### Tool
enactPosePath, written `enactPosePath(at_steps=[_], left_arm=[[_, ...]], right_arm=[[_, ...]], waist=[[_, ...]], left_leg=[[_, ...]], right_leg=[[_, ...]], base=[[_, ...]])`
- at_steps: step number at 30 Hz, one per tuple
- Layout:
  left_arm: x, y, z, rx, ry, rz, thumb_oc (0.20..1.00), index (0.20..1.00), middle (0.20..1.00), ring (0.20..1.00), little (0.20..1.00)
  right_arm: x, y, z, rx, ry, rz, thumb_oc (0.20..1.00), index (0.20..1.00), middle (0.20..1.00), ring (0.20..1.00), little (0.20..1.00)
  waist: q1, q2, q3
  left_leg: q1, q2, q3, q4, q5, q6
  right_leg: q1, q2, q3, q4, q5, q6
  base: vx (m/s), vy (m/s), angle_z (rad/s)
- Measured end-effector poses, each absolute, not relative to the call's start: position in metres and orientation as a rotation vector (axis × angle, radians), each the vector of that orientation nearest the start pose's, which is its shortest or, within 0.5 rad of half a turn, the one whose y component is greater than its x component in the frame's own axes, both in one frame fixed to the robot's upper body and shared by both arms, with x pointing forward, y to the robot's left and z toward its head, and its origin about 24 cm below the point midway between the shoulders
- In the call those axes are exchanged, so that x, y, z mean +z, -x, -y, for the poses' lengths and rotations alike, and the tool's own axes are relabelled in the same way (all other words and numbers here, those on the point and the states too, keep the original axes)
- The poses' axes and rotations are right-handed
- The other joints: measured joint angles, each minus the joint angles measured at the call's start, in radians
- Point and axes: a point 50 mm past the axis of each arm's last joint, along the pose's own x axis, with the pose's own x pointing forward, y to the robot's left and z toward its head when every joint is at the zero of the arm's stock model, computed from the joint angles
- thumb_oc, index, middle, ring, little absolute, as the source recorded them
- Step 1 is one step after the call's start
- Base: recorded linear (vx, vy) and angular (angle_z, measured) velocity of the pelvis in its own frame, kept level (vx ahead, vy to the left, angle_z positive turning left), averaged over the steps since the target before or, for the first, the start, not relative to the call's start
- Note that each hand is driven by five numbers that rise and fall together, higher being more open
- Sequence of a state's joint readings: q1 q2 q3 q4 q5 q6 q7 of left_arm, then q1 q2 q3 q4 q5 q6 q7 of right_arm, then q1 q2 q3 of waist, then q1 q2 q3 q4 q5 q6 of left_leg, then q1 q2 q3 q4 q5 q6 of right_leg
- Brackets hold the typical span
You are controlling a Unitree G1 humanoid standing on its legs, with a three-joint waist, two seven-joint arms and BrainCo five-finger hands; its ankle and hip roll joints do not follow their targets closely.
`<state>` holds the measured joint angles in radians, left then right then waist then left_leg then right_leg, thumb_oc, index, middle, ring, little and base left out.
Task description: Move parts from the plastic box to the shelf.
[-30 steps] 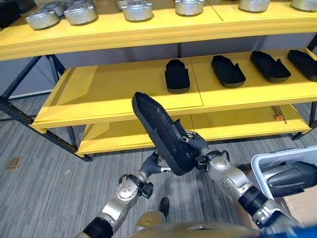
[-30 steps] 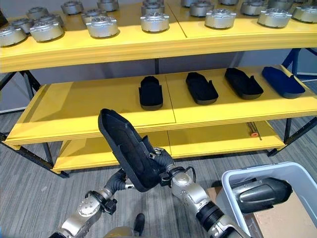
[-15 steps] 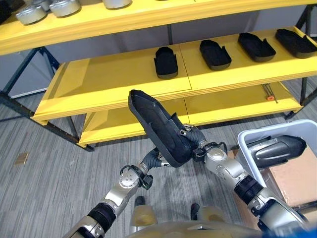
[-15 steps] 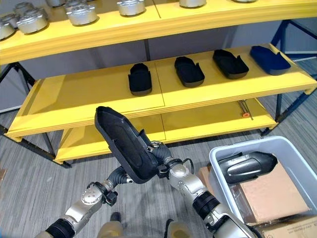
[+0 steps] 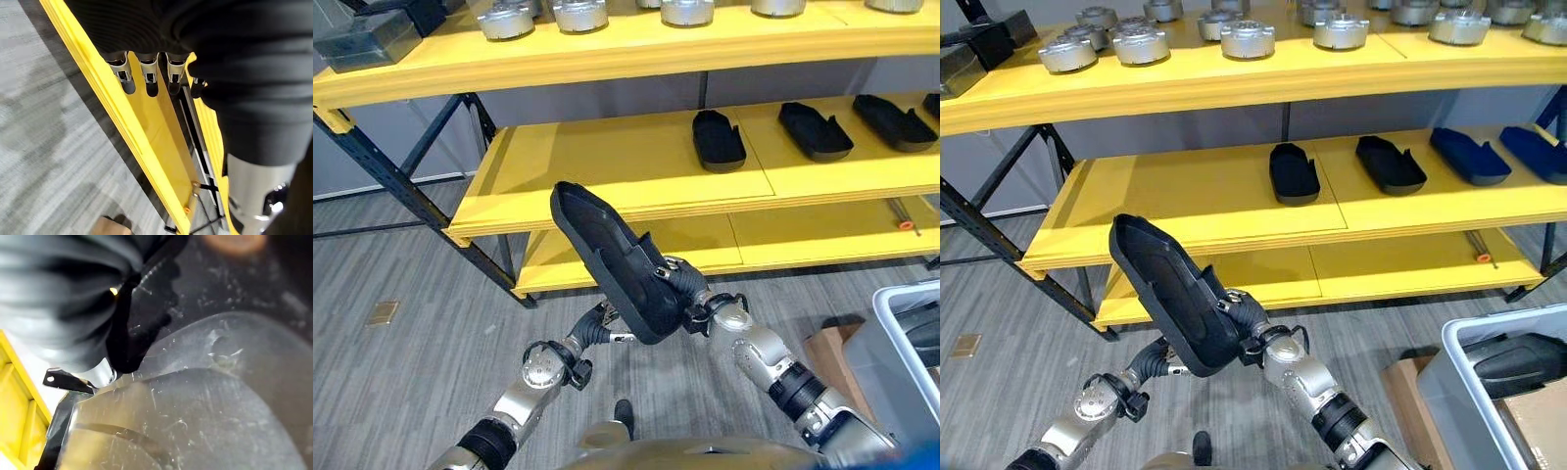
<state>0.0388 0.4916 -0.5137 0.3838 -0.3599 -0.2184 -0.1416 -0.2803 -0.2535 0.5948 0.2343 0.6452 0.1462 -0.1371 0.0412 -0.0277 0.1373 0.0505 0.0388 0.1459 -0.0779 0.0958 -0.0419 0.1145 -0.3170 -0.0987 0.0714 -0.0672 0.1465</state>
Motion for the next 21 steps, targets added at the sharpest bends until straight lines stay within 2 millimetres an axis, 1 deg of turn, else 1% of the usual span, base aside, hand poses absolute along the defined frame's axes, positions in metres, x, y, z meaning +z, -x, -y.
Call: enactPosePath(at_steps=[1, 2, 3, 4, 5, 6, 7, 8, 9, 10, 11, 12, 13, 14, 15, 16, 17, 18, 19, 20, 21], left_arm=[[-0.051, -0.198, -0.171, -0.46, -0.153, -0.384, 1.0, 1.0, 1.0, 1.0, 1.0], [-0.051, -0.198, -0.171, -0.458, -0.15, -0.377, 1.0, 1.0, 1.0, 1.0, 1.0], [-0.049, -0.201, -0.17, -0.454, -0.145, -0.365, 1.0, 1.0, 1.0, 1.0, 1.0], [-0.047, -0.203, -0.168, -0.456, -0.14, -0.351, 1.0, 1.0, 1.0, 1.0, 1.0], [-0.046, -0.205, -0.165, -0.458, -0.14, -0.336, 1.0, 1.0, 1.0, 1.0, 1.0], [-0.046, -0.205, -0.162, -0.457, -0.127, -0.332, 1.0, 1.0, 1.0, 1.0, 1.0], [-0.046, -0.206, -0.158, -0.453, -0.106, -0.327, 1.0, 1.0, 1.0, 1.0, 1.0], [-0.046, -0.205, -0.156, -0.45, -0.09, -0.324, 1.0, 1.0, 1.0, 1.0, 1.0], [-0.046, -0.205, -0.152, -0.447, -0.061, -0.323, 1.0, 1.0, 1.0, 1.0, 1.0], [-0.046, -0.207, -0.15, -0.44, -0.043, -0.326, 1.0, 1.0, 1.0, 1.0, 1.0], [-0.045, -0.209, -0.149, -0.44, -0.042, -0.323, 1.0, 1.0, 1.0, 1.0, 1.0], [-0.045, -0.21, -0.147, -0.438, -0.036, -0.318, 1.0, 1.0, 1.0, 1.0, 1.0], [-0.046, -0.209, -0.142, -0.433, -0.027, -0.32, 1.0, 1.0, 1.0, 1.0, 1.0], [-0.048, -0.207, -0.14, -0.444, -0.031, -0.328, 1.0, 1.0, 1.0, 1.0, 1.0], [-0.049, -0.204, -0.143, -0.446, -0.053, -0.335, 1.0, 1.0, 1.0, 1.0, 1.0], [-0.053, -0.203, -0.14, -0.434, -0.047, -0.354, 1.0, 1.0, 1.0, 1.0, 1.0], [-0.057, -0.196, -0.139, -0.422, -0.038, -0.373, 1.0, 1.0, 1.0, 1.0, 1.0], [-0.06, -0.193, -0.136, -0.421, -0.031, -0.381, 1.0, 1.0, 1.0, 1.0, 1.0], [-0.063, -0.193, -0.138, -0.412, -0.044, -0.391, 1.0, 1.0, 1.0, 1.0, 1.0], [-0.061, -0.193, -0.138, -0.418, -0.048, -0.382, 1.0, 1.0, 1.0, 1.0, 1.0], [-0.056, -0.196, -0.139, -0.428, -0.056, -0.354, 1.0, 1.0, 1.0, 1.0, 1.0]], right_arm=[[0.012, -0.268, 0.069, 0.415, -0.16, -0.36, 0.2, 0.2, 0.2, 0.2, 0.2], [0.013, -0.269, 0.069, 0.406, -0.162, -0.358, 0.2, 0.2, 0.2, 0.2, 0.2], [0.014, -0.269, 0.069, 0.397, -0.165, -0.354, 0.2, 0.2, 0.2, 0.2, 0.2], [0.015, -0.269, 0.069, 0.395, -0.167, -0.349, 0.2, 0.2, 0.2, 0.2, 0.2], [0.017, -0.27, 0.066, 0.399, -0.172, -0.343, 0.2, 0.2, 0.2, 0.2, 0.2], [0.022, -0.273, 0.061, 0.416, -0.164, -0.331, 0.2, 0.2, 0.2, 0.2, 0.2], [0.023, -0.273, 0.055, 0.423, -0.178, -0.331, 0.2, 0.2, 0.2, 0.2, 0.2], [0.025, -0.274, 0.051, 0.43, -0.183, -0.326, 0.2, 0.2, 0.2, 0.2, 0.2], [0.03, -0.278, 0.048, 0.441, -0.179, -0.314, 0.2, 0.2, 0.2, 0.2, 0.2], [0.036, -0.28, 0.044, 0.453, -0.185, -0.299, 0.2, 0.2, 0.2, 0.2, 0.2], [0.038, -0.281, 0.043, 0.45, -0.193, -0.294, 0.2, 0.2, 0.2, 0.2, 0.2], [0.038, -0.281, 0.045, 0.445, -0.193, -0.297, 0.2, 0.2, 0.2, 0.2, 0.2], [0.036, -0.281, 0.05, 0.433, -0.179, -0.301, 0.2, 0.2, 0.2, 0.2, 0.2], [0.033, -0.281, 0.054, 0.418, -0.17, -0.311, 0.2, 0.2, 0.2, 0.2, 0.2], [0.03, -0.28, 0.053, 0.411, -0.184, -0.324, 0.2, 0.2, 0.2, 0.2, 0.2], [0.025, -0.282, 0.06, 0.387, -0.187, -0.339, 0.2, 0.2, 0.2, 0.2, 0.2], [0.017, -0.28, 0.068, 0.363, -0.172, -0.368, 0.2, 0.2, 0.2, 0.2, 0.2], [0.014, -0.279, 0.077, 0.34, -0.158, -0.371, 0.2, 0.2, 0.2, 0.2, 0.2], [0.009, -0.275, 0.082, 0.328, -0.154, -0.387, 0.2, 0.2, 0.2, 0.2, 0.2], [0.007, -0.274, 0.085, 0.321, -0.158, -0.399, 0.2, 0.2, 0.2, 0.2, 0.2], [0.007, -0.275, 0.089, 0.313, -0.152, -0.397, 0.2, 0.2, 0.2, 0.2, 0.2]], waist=[[0.002, -0.002, 0.0], [0.004, -0.004, 0.001], [0.004, -0.005, 0.003], [0.009, 0.0, 0.002], [0.017, 0.021, 0.001], [0.038, 0.041, 0.01], [0.057, 0.051, 0.013], [0.078, 0.046, 0.01], [0.086, 0.047, 0.013], [0.08, 0.056, 0.019], [0.057, 0.057, 0.016], [0.038, 0.054, 0.014], [0.017, 0.051, 0.012], [0.015, 0.029, 0.007], [0.006, -0.043, 0.001], [-0.004, -0.039, 0.014], [0.009, -0.011, 0.009], [0.01, 0.039, 0.011], [-0.014, 0.048, 0.02], [-0.047, 0.054, 0.021], [-0.055, 0.046, 0.022]], left_leg=[[0.002, -0.001, 0.008, 0.005, -0.001, 0.007], [-0.003, -0.001, 0.016, 0.027, -0.015, 0.016], [-0.027, -0.001, 0.023, 0.084, -0.048, 0.035], [-0.058, 0.0, 0.026, 0.145, -0.081, 0.061], [-0.068, -0.005, 0.049, 0.174, -0.108, 0.064], [-0.062, 0.008, 0.083, 0.16, -0.117, 0.077], [-0.043, -0.003, 0.108, 0.13, -0.12, 0.086], [-0.027, -0.013, 0.123, 0.099, -0.118, 0.089], [-0.02, -0.022, 0.119, 0.079, -0.084, 0.099], [-0.021, -0.028, 0.107, 0.065, -0.059, 0.112], [-0.036, -0.031, 0.071, 0.052, -0.041, 0.085], [-0.044, -0.038, 0.05, 0.038, -0.042, 0.081], [-0.065, -0.046, 0.03, 0.029, -0.044, 0.076], [-0.075, -0.06, 0.033, 0.026, -0.085, 0.016], [-0.112, -0.117, 0.059, 0.121, -0.129, 0.049], [-0.149, -0.101, 0.058, 0.335, -0.171, 0.113], [-0.126, -0.064, 0.035, 0.41, -0.226, 0.092], [-0.063, -0.057, -0.051, 0.317, -0.29, 0.102], [-0.036, -0.076, -0.094, 0.267, -0.264, 0.11], [-0.029, -0.078, -0.126, 0.226, -0.232, 0.109], [-0.018, -0.086, -0.154, 0.168, -0.187, 0.103]], right_leg=[[-0.002, 0.0, -0.001, 0.0, 0.016, -0.007], [-0.005, -0.001, -0.006, 0.003, 0.036, -0.026], [-0.018, -0.005, -0.029, 0.023, 0.061, -0.06], [-0.04, -0.011, -0.048, 0.047, 0.09, -0.092], [-0.075, -0.018, -0.101, 0.056, 0.189, -0.136], [-0.111, -0.028, -0.179, 0.086, 0.237, -0.133], [-0.142, -0.036, -0.276, 0.214, 0.184, -0.084], [-0.148, -0.04, -0.32, 0.239, 0.176, -0.068], [-0.171, -0.033, -0.357, 0.271, 0.146, -0.046], [-0.185, 0.001, -0.328, 0.302, 0.089, -0.027], [-0.191, 0.091, -0.233, 0.278, 0.033, -0.031], [-0.191, 0.154, -0.18, 0.25, 0.005, -0.046], [-0.194, 0.247, -0.134, 0.204, -0.023, -0.082], [-0.19, 0.29, -0.128, 0.147, -0.034, -0.1], [-0.194, 0.253, -0.101, 0.086, -0.024, -0.174], [-0.203, 0.23, -0.11, 0.115, -0.011, -0.182], [-0.209, 0.237, -0.098, 0.153, -0.018, -0.162], [-0.235, 0.255, -0.074, 0.234, -0.033, -0.133], [-0.284, 0.257, 0.003, 0.318, -0.06, -0.108], [-0.287, 0.276, 0.055, 0.29, -0.059, -0.085], [-0.288, 0.276, 0.065, 0.22, -0.05, -0.07]], base=[[-0.06, 0.346, -0.22], [-0.05, 0.321, -0.23], [-0.04, 0.33, -0.28], [0.02, 0.384, -0.5], [0.02, 0.42, -0.92], [0.03, 0.341, -1.02], [0.01, 0.187, -0.96], [-0.01, 0.063, -0.69], [0.02, -0.004, -0.46], [0.04, -0.054, 0.1], [0.13, -0.058, 0.62], [0.16, -0.055, 1.04], [0.22, -0.086, 0.94], [0.18, -0.082, 0.82], [0.18, -0.098, 0.63], [0.16, -0.109, 0.21], [0.18, -0.125, -0.15], [0.18, -0.134, -0.17], [0.18, -0.15, 0.44], [0.2, -0.169, 0.97], [0.29, -0.203, 0.91]])
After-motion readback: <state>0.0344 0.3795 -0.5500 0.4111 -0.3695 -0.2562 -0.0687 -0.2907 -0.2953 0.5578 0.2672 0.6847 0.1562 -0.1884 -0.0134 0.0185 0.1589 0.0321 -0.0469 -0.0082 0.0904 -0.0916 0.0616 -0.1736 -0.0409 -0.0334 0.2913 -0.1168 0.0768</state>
